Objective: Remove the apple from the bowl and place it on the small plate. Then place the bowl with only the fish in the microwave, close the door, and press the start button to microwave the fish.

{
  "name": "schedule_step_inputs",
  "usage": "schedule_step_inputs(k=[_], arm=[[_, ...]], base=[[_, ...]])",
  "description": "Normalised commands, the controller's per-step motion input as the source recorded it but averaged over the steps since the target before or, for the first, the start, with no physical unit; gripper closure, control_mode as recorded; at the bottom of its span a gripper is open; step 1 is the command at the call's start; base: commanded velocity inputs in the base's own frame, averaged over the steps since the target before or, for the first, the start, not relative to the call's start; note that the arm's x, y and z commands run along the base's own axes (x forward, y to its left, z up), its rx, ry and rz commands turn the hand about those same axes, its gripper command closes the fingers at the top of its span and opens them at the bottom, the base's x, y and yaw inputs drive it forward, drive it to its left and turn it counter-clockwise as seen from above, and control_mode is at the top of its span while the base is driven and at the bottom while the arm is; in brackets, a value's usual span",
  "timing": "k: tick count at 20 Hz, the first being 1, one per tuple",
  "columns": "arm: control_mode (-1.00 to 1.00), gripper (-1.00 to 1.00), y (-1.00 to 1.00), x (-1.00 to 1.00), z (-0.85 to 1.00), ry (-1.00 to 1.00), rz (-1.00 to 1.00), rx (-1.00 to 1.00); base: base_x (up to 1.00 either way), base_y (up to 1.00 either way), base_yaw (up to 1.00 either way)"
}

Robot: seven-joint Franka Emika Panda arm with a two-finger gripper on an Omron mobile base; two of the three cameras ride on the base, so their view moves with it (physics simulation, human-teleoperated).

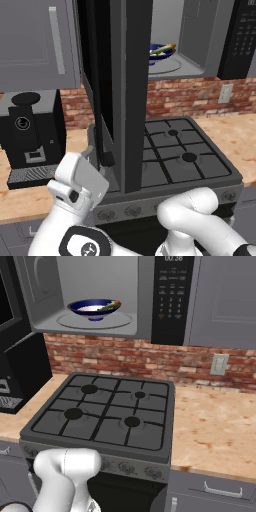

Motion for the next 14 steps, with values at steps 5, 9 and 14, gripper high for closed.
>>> schedule_step_inputs(k=[5,9,14], arm=[[-1.0,-1.0,-0.22,-0.35,0.51,0.0,-0.04,0.06],[-1.0,-1.0,-0.56,-0.25,0.51,0.0,0.0,0.11],[-1.0,-1.0,-0.73,-0.21,0.53,0.0,0.0,0.14]], base=[[0.0,0.0,0.0],[0.0,0.0,0.0],[0.0,0.0,0.0]])
